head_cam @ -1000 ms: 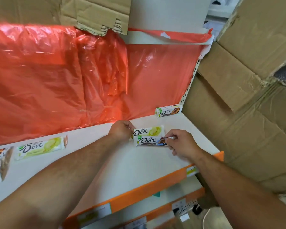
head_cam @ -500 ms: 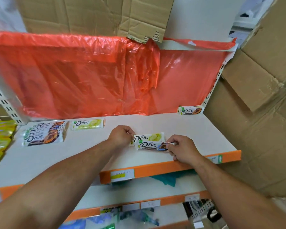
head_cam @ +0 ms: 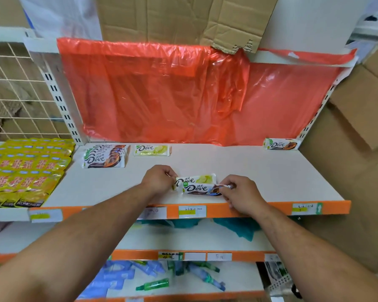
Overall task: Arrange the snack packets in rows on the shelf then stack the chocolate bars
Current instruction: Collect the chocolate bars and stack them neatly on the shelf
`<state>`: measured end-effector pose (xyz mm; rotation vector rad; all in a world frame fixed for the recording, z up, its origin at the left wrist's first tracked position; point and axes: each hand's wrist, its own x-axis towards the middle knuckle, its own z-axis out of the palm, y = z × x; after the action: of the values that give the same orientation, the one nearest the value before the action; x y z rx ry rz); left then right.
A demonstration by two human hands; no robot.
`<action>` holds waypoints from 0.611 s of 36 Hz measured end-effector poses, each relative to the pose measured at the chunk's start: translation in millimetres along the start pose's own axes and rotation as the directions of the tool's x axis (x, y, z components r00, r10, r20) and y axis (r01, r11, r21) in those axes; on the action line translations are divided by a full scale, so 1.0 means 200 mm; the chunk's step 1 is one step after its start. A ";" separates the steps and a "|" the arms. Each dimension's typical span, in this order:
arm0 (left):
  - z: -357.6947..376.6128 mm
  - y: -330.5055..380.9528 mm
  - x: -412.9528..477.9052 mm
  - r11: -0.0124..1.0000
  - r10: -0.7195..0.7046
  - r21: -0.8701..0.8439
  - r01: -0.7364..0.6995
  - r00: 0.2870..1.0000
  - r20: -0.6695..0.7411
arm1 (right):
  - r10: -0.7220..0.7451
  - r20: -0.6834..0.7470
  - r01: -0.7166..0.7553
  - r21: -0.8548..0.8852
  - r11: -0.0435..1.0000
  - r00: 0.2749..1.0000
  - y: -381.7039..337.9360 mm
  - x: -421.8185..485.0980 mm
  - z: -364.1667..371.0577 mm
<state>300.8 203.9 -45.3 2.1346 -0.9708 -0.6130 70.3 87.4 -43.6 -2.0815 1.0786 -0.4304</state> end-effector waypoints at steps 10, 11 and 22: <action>-0.26 -0.19 0.19 1.000 0.021 0.010 -0.021 1.000 -0.013 | 0.033 0.021 -0.034 0.056 0.998 0.999 -0.23 0.16 0.24; -0.29 -0.21 0.22 0.999 0.035 0.023 -0.035 0.999 -0.010 | 0.032 0.020 -0.033 0.054 0.998 0.999 -0.26 0.18 0.27; -0.53 -0.29 0.54 0.946 0.215 0.244 -0.212 0.976 0.015 | 0.015 -0.040 -0.017 -0.060 0.998 0.999 -0.50 0.37 0.53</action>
<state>462.4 189.2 -34.1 2.1995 -1.3085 -0.3888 231.6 112.9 -42.8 -2.1240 1.1432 -0.4375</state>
